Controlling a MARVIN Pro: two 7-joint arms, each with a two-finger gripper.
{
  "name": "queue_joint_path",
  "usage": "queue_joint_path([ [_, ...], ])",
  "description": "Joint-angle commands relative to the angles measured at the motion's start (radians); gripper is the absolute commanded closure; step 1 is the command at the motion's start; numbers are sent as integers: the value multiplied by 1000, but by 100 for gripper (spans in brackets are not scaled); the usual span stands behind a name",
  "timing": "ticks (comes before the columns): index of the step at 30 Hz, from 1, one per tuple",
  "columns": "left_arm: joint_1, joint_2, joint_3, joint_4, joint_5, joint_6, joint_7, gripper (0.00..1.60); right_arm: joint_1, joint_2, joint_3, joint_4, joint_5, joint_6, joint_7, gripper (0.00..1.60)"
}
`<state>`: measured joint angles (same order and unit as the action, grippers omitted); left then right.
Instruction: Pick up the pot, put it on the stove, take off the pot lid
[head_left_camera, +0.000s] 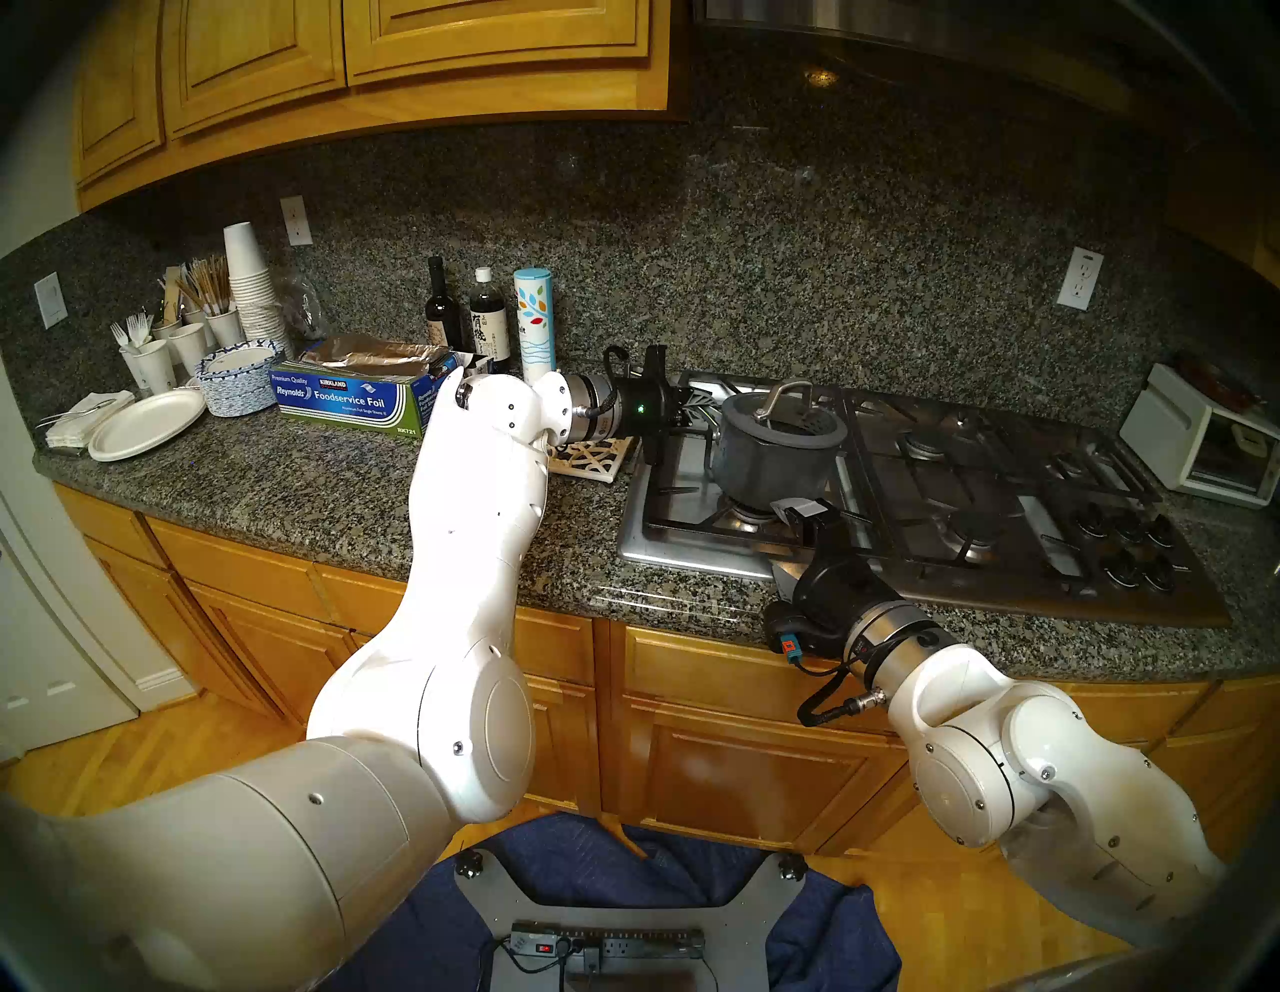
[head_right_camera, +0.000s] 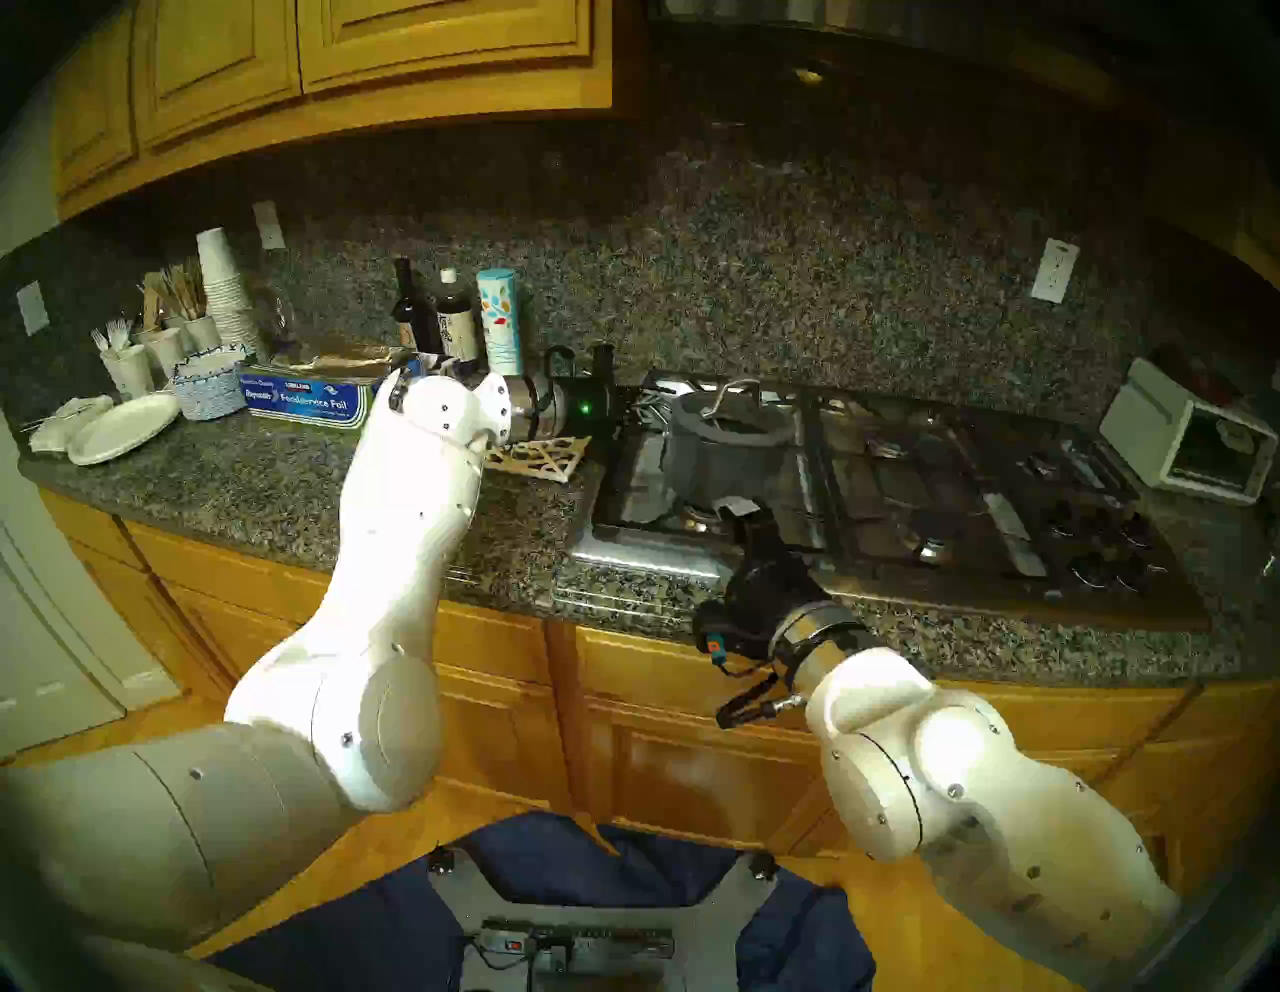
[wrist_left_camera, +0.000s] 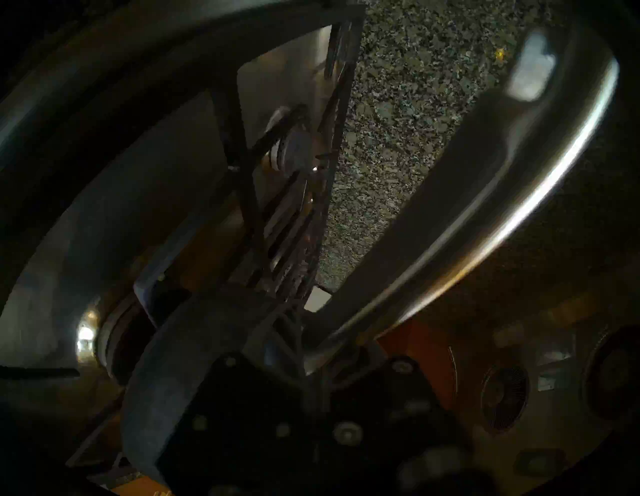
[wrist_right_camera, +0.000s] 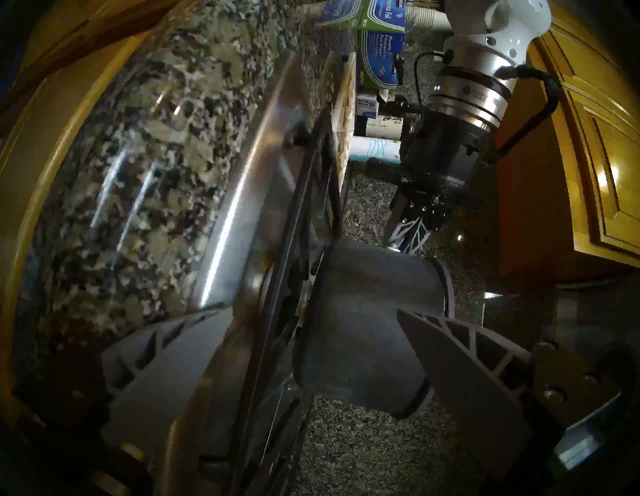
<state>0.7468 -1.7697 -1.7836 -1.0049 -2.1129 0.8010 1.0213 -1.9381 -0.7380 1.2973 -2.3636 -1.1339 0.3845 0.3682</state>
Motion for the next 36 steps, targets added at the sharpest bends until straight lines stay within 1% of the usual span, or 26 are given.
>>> queue_joint_path([
  [1,-113,-28,-16,-14,-31,26,-84,160,18,0,13,-25,-7,-2,-16,0],
  [3,-107,-34,-28,-13,-40,34,-99,160,18,0,13,-25,-7,-2,-16,0],
  [4,-96,-31,-22,-27,-34,38,-98,160,18,0,13,-25,-7,-2,-16,0],
  [5,-118,-30,-30,0,-33,47,-102,160,18,0,13,-25,-7,-2,-16,0],
  [6,-108,-28,-27,-11,-30,55,-105,160,18,0,13,-25,-7,-2,-16,0],
  [7,-119,-27,-32,2,-30,60,-106,160,18,0,13,-25,-7,-2,-16,0],
  [14,-112,-25,-52,5,-34,108,-138,160,18,0,13,-25,-7,-2,-15,0],
  [15,-121,-24,-57,18,-33,115,-141,160,18,0,13,-25,-7,-2,-15,0],
  [22,-121,-11,-73,38,-25,159,-178,160,18,0,13,-26,-7,-2,-17,0],
  [36,-120,5,-73,91,18,159,-222,160,17,0,14,-26,-8,-2,-18,0],
])
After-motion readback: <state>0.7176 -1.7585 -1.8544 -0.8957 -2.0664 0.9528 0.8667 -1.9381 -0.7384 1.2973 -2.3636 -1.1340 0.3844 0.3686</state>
